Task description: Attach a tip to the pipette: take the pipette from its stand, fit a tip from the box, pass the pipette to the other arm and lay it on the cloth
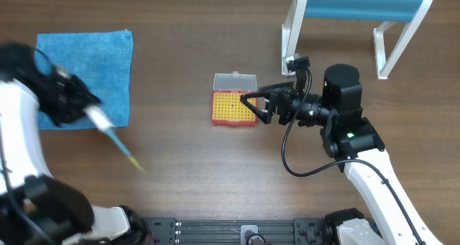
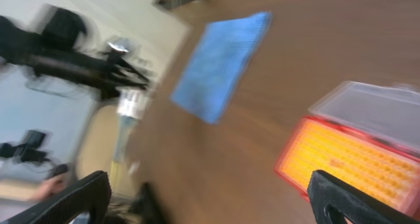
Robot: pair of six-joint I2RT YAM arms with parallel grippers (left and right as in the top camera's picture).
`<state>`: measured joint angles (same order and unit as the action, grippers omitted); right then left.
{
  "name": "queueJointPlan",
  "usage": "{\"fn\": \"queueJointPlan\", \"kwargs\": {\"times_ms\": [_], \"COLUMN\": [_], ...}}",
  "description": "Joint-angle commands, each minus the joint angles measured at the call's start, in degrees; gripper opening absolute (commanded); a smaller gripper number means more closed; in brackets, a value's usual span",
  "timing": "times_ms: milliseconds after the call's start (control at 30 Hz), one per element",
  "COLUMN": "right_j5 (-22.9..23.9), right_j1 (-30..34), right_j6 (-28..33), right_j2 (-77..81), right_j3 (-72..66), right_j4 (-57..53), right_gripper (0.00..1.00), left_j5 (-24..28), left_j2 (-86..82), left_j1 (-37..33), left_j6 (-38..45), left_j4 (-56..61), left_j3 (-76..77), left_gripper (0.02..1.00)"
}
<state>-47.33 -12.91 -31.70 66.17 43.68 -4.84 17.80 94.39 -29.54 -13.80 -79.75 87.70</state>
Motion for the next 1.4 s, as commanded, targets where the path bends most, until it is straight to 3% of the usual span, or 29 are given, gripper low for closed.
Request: {"fn": "queueJointPlan", "kwargs": {"times_ms": [33,133,267,367,433,633,867,1267,1300,1333,1400], "right_j5": [17.38,17.35,20.46,24.50,24.85,25.92,25.94,25.92,25.92,25.92,25.92], "right_j1": [-0.90,-0.92,-3.19,-4.87,-5.20,-5.18,-5.18,-5.18,-5.18,-5.18,-5.18], "right_j6": [3.10,-0.39,-6.32,-7.30,-7.82,-8.59,-9.25,-9.92,-10.12,-10.12,-10.12], "right_j2": [0.07,0.07,0.07,0.07,0.07,0.07,0.07,0.07,0.07,0.07,0.07], "right_j3": [0.00,-0.13,-0.22,-0.22,-0.22,-0.22,-0.22,-0.22,-0.22,-0.22,-0.22], "right_j4": [-2.29,-7.45,-8.15,-8.15,-8.15,-8.13,-6.58,-6.43,-6.45,-6.45,-6.43], "right_gripper": [0.965,0.974,0.969,0.969,0.969,0.969,0.967,0.972,0.969,0.969,0.972], "left_j5": [-17.49,-22.75,-32.68,-31.43,-27.17,-27.21,-22.80,-22.08,-22.14,-22.27,-22.56], "left_j2": [30.05,44.81,52.74,55.01,55.30,55.43,56.26,57.68,57.59,57.37,56.33], "left_j1": [-2.64,0.15,7.21,10.16,10.93,8.35,7.78,7.87,7.96,7.96,8.02], "left_j6": [8.85,14.60,23.43,29.00,32.30,32.11,32.79,32.26,31.43,30.58,30.60], "left_j4": [-13.86,-11.37,-0.15,4.26,5.05,4.13,5.51,5.46,5.20,4.96,3.85], "left_j3": [43.30,59.04,59.52,59.30,58.64,54.75,52.11,52.13,52.13,52.13,52.13], "left_gripper": [0.025,0.025,0.027,0.029,0.027,0.027,0.027,0.027,0.299,0.956,0.961]}}
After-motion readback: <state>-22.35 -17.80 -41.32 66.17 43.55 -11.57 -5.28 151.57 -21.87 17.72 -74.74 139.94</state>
